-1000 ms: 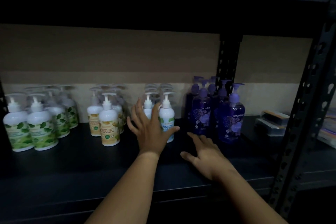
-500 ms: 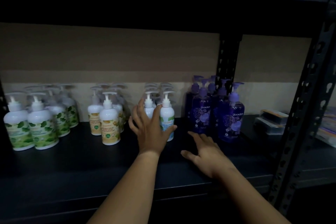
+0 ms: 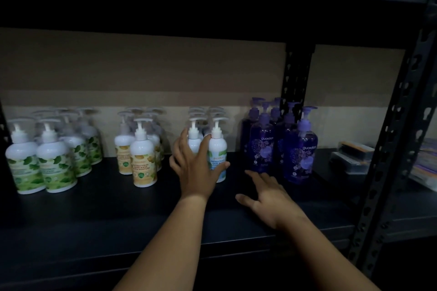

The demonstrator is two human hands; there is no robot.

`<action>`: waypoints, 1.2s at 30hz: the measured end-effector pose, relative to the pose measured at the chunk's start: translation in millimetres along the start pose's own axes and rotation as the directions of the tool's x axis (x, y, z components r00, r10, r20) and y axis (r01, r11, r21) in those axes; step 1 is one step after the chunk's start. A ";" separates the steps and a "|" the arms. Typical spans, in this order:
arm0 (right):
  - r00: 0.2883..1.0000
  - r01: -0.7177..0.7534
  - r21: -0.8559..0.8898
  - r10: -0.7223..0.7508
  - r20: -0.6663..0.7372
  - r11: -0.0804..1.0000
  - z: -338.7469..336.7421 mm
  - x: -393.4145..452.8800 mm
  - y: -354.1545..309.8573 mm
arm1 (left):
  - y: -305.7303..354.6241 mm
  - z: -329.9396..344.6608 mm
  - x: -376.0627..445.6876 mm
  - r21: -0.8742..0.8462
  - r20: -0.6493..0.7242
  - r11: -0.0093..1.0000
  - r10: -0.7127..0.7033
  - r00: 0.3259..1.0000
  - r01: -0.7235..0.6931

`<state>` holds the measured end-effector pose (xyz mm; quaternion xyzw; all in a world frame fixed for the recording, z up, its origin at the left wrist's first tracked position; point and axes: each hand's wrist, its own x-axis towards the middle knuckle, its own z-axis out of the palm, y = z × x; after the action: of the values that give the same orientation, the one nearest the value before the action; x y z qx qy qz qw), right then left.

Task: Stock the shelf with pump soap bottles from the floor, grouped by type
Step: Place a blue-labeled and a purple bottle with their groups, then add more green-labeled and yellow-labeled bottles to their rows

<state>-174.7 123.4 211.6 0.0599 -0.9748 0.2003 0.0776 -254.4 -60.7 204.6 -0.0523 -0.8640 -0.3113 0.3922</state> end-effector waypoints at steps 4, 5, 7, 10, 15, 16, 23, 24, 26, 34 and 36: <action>1.000 -0.002 -0.008 0.002 0.005 1.000 -0.3 -0.1 -0.2 | 0.6 -3.1 0.0 -0.008 0.027 1.000 -0.015 1.000 0.015; 1.000 -0.001 -0.011 0.001 0.006 1.000 -0.3 0.0 -0.2 | 1.6 -4.9 -1.0 -0.011 0.038 1.000 -0.018 0.999 0.018; 1.000 -0.003 -0.024 0.003 0.002 1.000 0.3 -0.2 -0.2 | 3.6 -8.4 -2.8 -0.011 0.068 1.000 -0.027 0.997 0.028; 1.000 -0.006 -0.079 0.004 -0.025 0.997 1.1 -2.2 -2.9 | 9.6 -18.7 -7.8 0.044 0.115 0.997 -0.071 0.991 0.066; 0.998 -0.050 -0.096 0.046 -0.041 0.994 -1.5 -17.0 -16.8 | 10.5 -52.5 -39.9 0.032 0.023 0.999 0.001 1.000 -0.002; 0.998 -0.046 -0.063 0.043 -0.040 0.997 -0.2 -24.7 -22.5 | 8.7 -62.4 -48.8 0.018 0.049 0.999 0.028 0.998 -0.029; 0.968 0.179 0.074 -0.162 -0.192 0.981 36.0 -104.8 -96.1 | -15.5 -149.4 -146.3 -0.195 0.160 0.964 0.215 0.963 -0.183; 0.953 0.222 0.103 -0.194 -0.231 0.970 44.0 -117.8 -110.0 | -23.7 -163.3 -163.7 -0.217 0.116 0.960 0.205 0.972 -0.176; 0.930 0.282 0.200 -0.216 -0.296 0.938 64.6 -142.1 -136.2 | -42.8 -192.0 -194.1 -0.198 0.090 0.971 0.157 0.983 -0.137; 0.985 0.109 0.544 -0.166 0.056 0.832 201.2 -209.4 -209.2 | -161.7 -292.4 -312.5 0.044 0.259 0.928 -0.368 0.893 0.370; 0.967 0.030 0.555 -0.164 0.193 0.831 237.4 -217.7 -219.3 | -191.8 -304.8 -342.8 0.106 0.260 0.872 -0.488 0.833 0.478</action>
<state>40.9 -153.0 41.6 0.1521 -0.8746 0.4579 -0.0473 113.5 -338.0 17.8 0.1313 -0.9011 -0.3737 0.1764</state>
